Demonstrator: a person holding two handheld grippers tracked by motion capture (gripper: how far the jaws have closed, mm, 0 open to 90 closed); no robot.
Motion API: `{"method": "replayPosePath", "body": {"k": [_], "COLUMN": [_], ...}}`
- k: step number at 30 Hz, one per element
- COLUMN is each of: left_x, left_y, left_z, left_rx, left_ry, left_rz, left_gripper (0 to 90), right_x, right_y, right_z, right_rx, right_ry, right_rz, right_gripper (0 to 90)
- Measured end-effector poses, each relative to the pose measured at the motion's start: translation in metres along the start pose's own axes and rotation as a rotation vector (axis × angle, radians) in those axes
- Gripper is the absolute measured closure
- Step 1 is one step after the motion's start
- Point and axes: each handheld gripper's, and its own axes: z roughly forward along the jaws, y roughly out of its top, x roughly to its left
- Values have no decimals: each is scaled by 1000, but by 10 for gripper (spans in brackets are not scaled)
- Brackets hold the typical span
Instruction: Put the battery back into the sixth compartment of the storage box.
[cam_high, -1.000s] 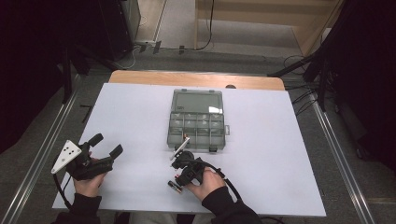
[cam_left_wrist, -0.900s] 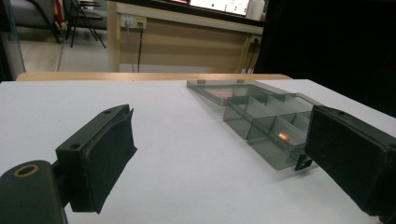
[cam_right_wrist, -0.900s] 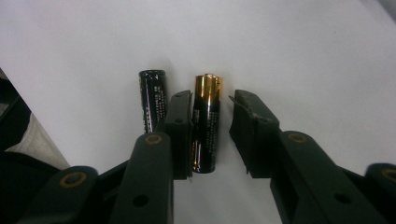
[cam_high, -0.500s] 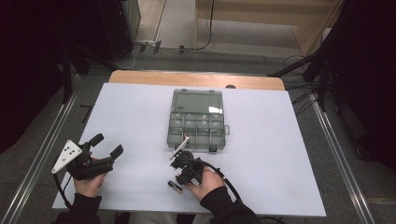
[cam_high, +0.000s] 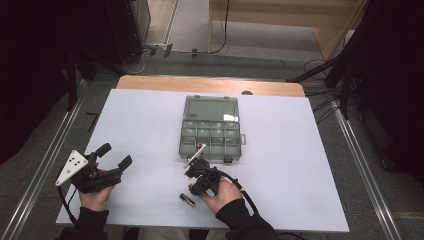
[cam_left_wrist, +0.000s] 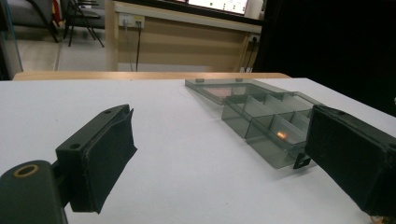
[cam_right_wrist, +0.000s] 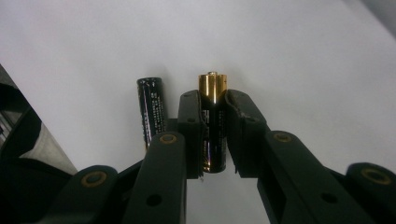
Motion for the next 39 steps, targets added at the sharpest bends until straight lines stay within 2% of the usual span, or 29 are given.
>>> {"method": "replayPosePath", "body": {"k": [4, 16, 24, 30, 32, 39], "left_x": [0, 0, 0, 0, 0, 0], "left_y": [0, 0, 0, 0, 0, 0], "left_z": [0, 0, 0, 1, 1, 1], "left_rx": [0, 2, 2, 4, 3, 3], "left_ry": [0, 0, 0, -2, -2, -2], "left_rz": [-1, 2, 1, 2, 2, 1], "left_gripper": [80, 80, 80, 80, 80, 80], "right_x": [-6, -21, -32, -37, -41, -51], "right_y": [-1, 6, 8, 9, 9, 12], "right_z": [-7, -32, -37, -41, -42, -41], "right_rx": [-33, -127, -190, -229, -257, -288], "right_ry": [12, -1, 12, -12, -2, 39], "right_rz": [11, 55, 92, 107, 127, 183], "right_gripper": [773, 773, 773, 773, 773, 773]}}
